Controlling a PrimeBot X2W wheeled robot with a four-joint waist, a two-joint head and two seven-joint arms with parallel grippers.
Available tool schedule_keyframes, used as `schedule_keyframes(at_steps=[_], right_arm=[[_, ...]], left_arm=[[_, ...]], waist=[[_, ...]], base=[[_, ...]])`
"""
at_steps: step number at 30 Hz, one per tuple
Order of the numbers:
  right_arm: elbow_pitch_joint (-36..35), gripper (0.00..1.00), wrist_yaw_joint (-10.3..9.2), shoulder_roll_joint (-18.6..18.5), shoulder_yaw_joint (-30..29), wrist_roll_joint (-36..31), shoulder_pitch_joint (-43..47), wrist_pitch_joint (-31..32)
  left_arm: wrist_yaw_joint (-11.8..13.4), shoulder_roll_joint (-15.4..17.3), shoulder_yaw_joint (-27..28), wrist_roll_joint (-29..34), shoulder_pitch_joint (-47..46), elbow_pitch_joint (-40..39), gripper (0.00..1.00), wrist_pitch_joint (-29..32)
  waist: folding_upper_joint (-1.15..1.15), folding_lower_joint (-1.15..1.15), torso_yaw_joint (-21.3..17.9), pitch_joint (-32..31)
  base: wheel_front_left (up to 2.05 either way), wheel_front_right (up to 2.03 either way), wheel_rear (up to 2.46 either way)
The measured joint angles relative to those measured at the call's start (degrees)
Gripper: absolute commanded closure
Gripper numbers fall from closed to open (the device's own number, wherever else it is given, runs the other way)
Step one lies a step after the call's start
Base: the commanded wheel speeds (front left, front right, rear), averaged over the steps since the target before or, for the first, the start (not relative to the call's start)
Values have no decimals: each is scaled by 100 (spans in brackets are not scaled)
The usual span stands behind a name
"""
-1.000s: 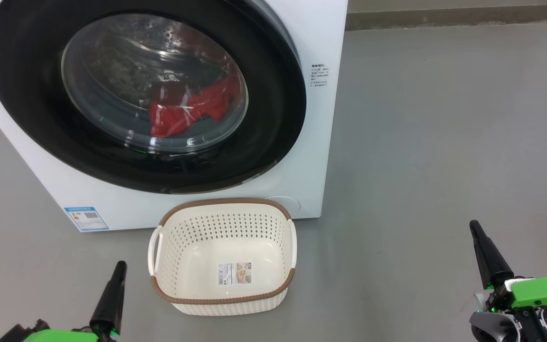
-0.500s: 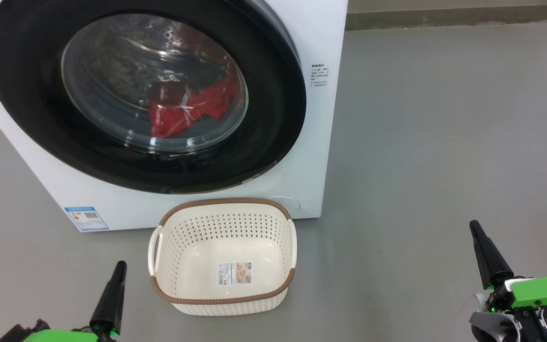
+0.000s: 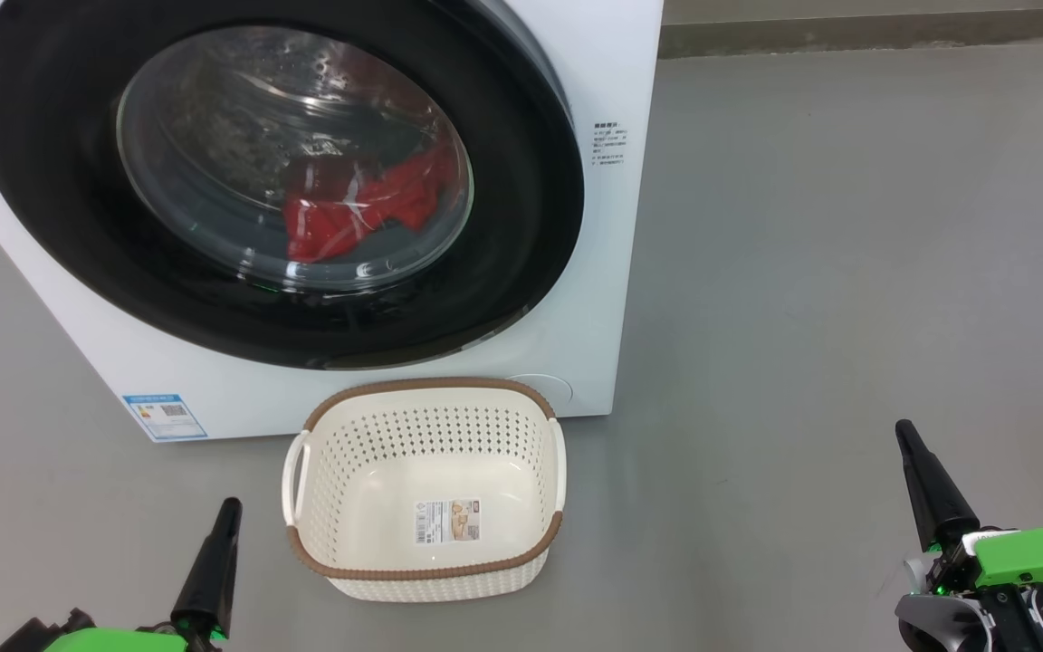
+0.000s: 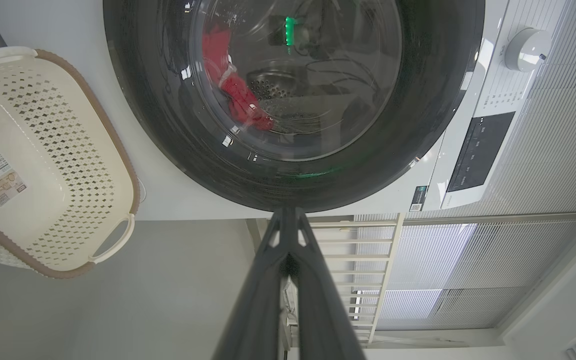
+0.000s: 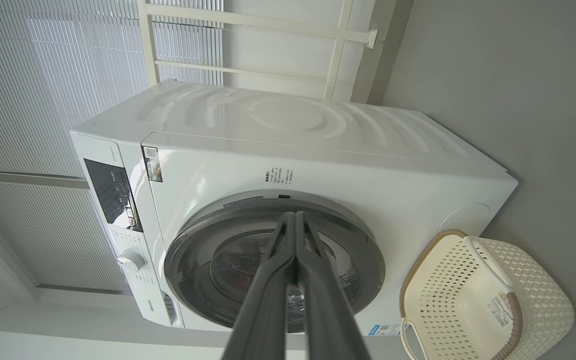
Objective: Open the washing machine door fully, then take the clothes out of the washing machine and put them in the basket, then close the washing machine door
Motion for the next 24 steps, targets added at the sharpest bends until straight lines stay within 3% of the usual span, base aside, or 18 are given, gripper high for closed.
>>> schedule_keyframes(at_steps=[24], right_arm=[[0,100,0,0,0,0,0,0]], left_arm=[[0,0,0,0,0,0,100,0]], waist=[[0,0,0,0]], base=[[0,0,0]])
